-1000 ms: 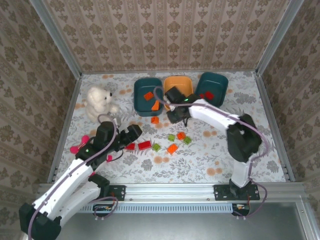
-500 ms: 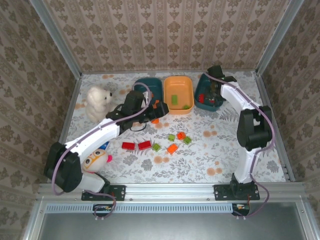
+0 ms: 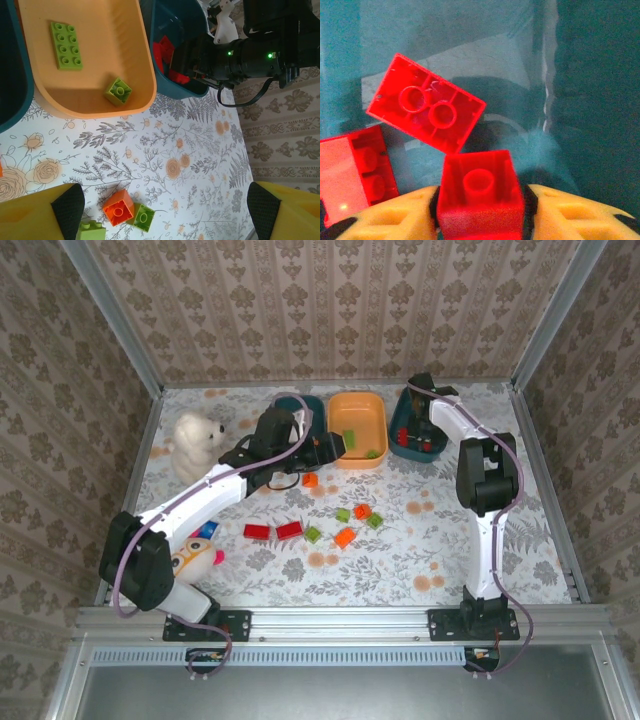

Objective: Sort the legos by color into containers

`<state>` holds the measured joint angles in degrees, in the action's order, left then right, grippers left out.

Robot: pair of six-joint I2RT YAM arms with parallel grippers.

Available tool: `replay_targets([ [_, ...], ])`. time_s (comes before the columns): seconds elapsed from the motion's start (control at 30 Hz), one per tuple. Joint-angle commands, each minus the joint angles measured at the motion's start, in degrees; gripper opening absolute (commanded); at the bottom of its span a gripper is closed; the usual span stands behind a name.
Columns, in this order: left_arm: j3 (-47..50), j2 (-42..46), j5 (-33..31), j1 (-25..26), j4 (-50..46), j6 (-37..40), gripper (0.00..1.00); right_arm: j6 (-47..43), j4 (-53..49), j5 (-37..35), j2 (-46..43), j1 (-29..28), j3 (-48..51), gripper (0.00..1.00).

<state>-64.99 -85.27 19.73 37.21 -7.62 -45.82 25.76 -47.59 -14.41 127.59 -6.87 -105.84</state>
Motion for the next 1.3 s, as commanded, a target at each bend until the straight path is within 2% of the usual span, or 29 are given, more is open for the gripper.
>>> replay_targets([
  [0.0,-1.6,0.8,-0.1,0.2,-2.3,2.4,0.88,0.4,-1.6,-0.1,-1.3,0.0,-2.8,0.59],
  [0.17,-2.1,1.2,-1.7,0.1,-8.2,4.2,0.88,-1.9,1.2,1.4,-8.0,-1.8,-2.9,0.65],
  [0.23,-2.2,1.3,-3.2,0.1,-11.7,5.1,0.86,-3.0,5.3,3.0,-13.5,-3.4,0.9,0.65],
  [0.33,-2.2,1.2,-8.0,0.3,-17.8,6.5,0.84,-4.4,19.2,9.2,-25.7,-6.7,14.0,0.66],
  [0.4,-1.5,0.3,-10.3,0.5,-19.7,7.7,0.84,-3.4,31.1,19.2,-34.6,-8.5,24.8,0.66],
  [0.5,-1.7,-2.7,-13.8,1.0,-21.1,10.0,0.82,2.7,46.4,30.5,-45.2,-10.7,41.5,0.69],
  [0.57,-2.5,-5.1,-17.3,1.7,-22.0,10.8,0.82,5.9,50.4,35.4,-51.0,-12.4,49.2,0.69],
  [0.73,-5.3,-11.9,-24.5,3.1,-22.6,9.9,0.85,7.8,49.9,38.1,-64.8,-18.3,62.8,0.73],
  [0.97,-10.5,-21.3,-32.0,3.7,-24.6,9.3,0.89,10.6,41.9,34.4,-79.4,-19.1,70.4,0.76],
  [1.27,-14.7,-29.5,-32.3,3.3,-23.0,11.3,0.86,11.1,39.5,33.3,-81.6,-19.0,69.5,0.78],
])
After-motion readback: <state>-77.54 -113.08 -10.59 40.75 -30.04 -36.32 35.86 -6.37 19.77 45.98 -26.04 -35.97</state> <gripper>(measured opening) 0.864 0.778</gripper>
